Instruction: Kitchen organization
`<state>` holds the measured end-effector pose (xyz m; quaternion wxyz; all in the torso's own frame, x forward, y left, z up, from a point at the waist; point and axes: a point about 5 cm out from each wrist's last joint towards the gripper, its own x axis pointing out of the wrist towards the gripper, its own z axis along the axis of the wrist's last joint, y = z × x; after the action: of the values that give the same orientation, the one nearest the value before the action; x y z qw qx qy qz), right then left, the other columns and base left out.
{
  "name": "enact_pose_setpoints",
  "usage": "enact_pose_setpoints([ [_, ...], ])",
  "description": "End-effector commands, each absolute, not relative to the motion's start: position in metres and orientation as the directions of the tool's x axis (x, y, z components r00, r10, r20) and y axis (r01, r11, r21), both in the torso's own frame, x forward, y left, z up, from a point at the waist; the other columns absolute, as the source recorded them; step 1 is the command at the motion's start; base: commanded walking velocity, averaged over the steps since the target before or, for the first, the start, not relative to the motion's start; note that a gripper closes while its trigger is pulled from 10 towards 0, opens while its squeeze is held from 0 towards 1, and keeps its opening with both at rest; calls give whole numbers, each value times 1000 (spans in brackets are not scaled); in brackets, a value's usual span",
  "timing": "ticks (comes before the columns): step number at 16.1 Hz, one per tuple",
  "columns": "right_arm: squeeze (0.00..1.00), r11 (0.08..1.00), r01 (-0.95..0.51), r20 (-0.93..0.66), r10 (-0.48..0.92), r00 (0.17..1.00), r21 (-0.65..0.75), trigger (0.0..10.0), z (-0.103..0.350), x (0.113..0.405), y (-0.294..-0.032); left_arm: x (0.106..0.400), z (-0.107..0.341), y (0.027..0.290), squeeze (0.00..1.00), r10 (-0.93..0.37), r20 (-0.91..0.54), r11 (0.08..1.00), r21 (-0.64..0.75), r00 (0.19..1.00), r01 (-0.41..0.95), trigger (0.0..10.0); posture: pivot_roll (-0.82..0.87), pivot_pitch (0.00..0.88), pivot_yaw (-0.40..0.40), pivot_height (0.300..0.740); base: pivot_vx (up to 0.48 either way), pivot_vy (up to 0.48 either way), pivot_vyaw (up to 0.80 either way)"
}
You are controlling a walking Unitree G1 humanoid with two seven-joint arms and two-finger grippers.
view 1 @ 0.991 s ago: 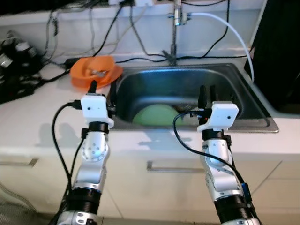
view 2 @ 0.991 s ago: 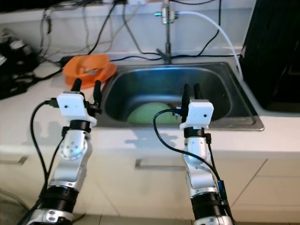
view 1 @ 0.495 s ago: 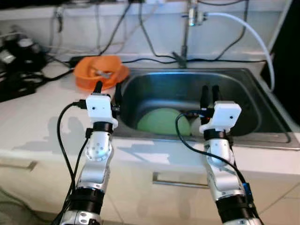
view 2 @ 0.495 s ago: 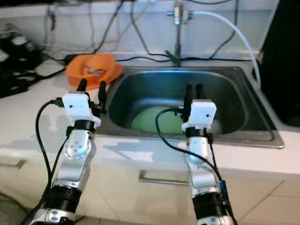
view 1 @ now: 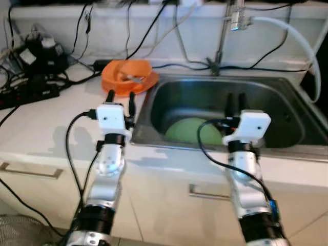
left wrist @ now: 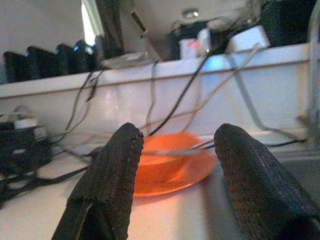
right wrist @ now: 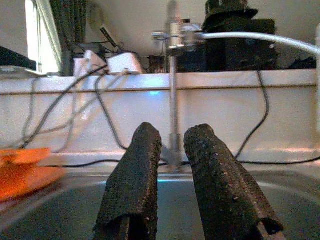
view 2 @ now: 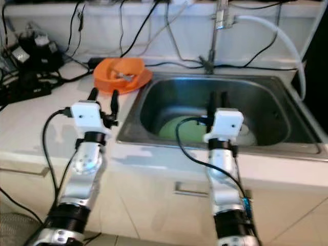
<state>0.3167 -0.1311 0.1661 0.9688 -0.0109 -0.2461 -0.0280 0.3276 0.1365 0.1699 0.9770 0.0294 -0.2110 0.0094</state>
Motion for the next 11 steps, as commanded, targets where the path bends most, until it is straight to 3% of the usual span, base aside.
enact_pose_setpoints([
  [1, 0, 998, 58, 459, -48, 887, -8, 10000, 164, 317, -133, 328, 171, 134, 0, 7, 408, 998, 48, 913, -29, 10000, 1, 18, 87, 740, 0, 454, -663],
  [3, 0, 998, 61, 457, -48, 888, -12, 10000, 163, 317, -133, 328, 171, 134, 0, 4, 407, 998, 49, 913, -27, 10000, 2, 19, 89, 740, 0, 456, -281],
  [11, 0, 998, 63, 450, -54, 892, -6, 10000, 162, 318, -132, 328, 170, 123, 0, -63, 400, 995, 91, 915, 29, 10000, 2, 13, 95, 740, 0, 0, 0],
])
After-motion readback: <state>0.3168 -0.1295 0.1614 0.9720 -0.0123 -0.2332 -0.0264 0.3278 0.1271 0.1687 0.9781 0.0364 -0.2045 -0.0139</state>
